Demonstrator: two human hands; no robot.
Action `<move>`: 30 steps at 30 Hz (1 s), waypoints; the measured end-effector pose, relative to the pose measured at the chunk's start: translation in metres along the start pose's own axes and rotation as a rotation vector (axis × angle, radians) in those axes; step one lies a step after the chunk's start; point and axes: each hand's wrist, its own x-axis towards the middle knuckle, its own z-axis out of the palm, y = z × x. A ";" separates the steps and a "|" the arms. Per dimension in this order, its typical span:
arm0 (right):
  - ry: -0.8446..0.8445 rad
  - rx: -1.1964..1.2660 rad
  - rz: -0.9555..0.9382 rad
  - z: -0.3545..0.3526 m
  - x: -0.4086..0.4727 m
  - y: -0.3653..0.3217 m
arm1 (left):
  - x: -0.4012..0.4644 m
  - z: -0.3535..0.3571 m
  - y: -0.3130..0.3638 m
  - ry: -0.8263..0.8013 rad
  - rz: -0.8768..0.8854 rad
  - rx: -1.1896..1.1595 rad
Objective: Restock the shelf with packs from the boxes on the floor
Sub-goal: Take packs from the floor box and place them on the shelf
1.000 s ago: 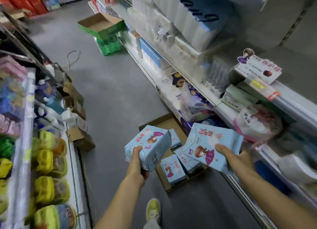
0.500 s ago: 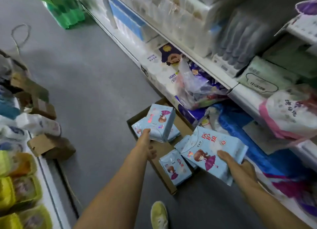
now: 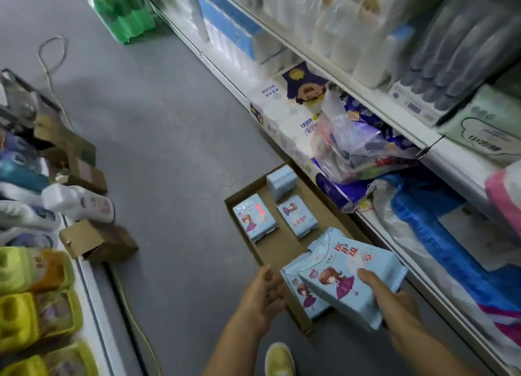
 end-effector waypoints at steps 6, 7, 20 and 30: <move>-0.007 -0.045 -0.011 0.041 0.014 -0.011 | -0.003 -0.014 0.007 0.033 0.041 -0.072; -0.006 -0.077 -0.020 0.049 0.017 -0.014 | -0.004 -0.016 0.009 0.036 0.053 -0.075; -0.010 -0.085 -0.225 0.047 -0.057 -0.102 | -0.097 -0.004 0.085 -0.069 0.213 -0.160; -0.166 0.176 -0.353 0.025 -0.176 -0.167 | -0.209 0.022 0.126 -0.206 0.378 -0.118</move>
